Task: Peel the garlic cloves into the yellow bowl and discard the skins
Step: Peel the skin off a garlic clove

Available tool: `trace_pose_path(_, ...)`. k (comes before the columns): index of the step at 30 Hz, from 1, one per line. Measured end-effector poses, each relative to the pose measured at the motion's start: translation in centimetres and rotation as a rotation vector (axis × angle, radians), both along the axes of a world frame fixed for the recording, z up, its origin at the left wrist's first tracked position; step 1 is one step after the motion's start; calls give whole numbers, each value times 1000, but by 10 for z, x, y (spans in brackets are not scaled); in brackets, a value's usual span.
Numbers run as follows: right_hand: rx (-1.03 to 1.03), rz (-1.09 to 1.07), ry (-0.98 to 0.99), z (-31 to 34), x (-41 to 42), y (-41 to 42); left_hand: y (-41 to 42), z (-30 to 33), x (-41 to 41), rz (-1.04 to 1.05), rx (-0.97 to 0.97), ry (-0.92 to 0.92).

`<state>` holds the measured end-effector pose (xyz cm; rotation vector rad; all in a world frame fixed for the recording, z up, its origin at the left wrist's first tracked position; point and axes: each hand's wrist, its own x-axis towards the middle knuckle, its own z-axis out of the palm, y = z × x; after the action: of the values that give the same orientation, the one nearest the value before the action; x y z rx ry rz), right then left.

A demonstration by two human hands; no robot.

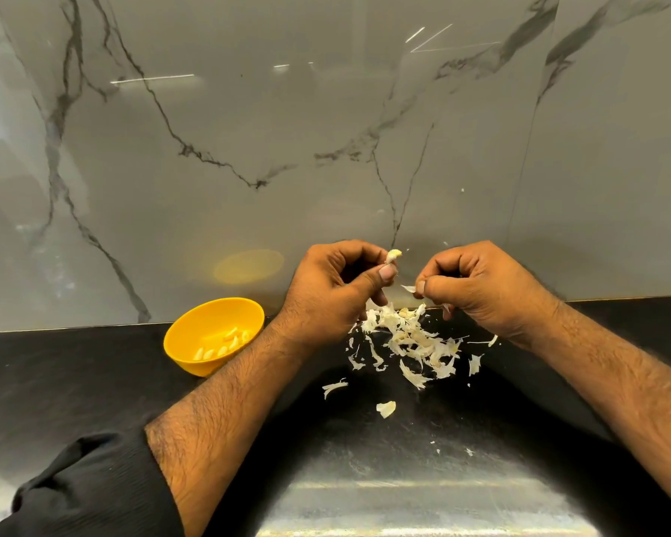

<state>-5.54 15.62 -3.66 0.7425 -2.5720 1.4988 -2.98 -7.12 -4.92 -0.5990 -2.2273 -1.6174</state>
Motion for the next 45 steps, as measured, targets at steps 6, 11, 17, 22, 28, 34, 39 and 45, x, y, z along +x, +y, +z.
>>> trace_pose_path(6, 368, 22, 3, 5, 5, -3, -5, 0, -1, 5, -32, -30)
trace_pose_path(11, 331, -36, 51, 9, 4, -1, -3, 2, 0, -7, -53, -39)
trace_pose_path(17, 76, -4, 65, 7, 8, -1, -3, 1, 0, 19, -117, -32)
trace_pose_path(22, 2, 23, 41, 5, 8, -1, 0, -2, 0, 55, -189, -24)
trace_pose_path(28, -59, 40, -31, 4, 9, -4, 1, -1, 1, 108, -278, 32)
trace_pose_path(34, -77, 44, -35, 4, 8, -5, 4, -1, 4, 195, -380, 124)
trace_pose_path(39, -89, 42, -62, 1, 5, -5, 5, -1, 6, 228, -464, 184)
trace_pose_path(45, -96, 54, -51, 1, 4, -4, 7, -2, 6, 172, -429, 119)
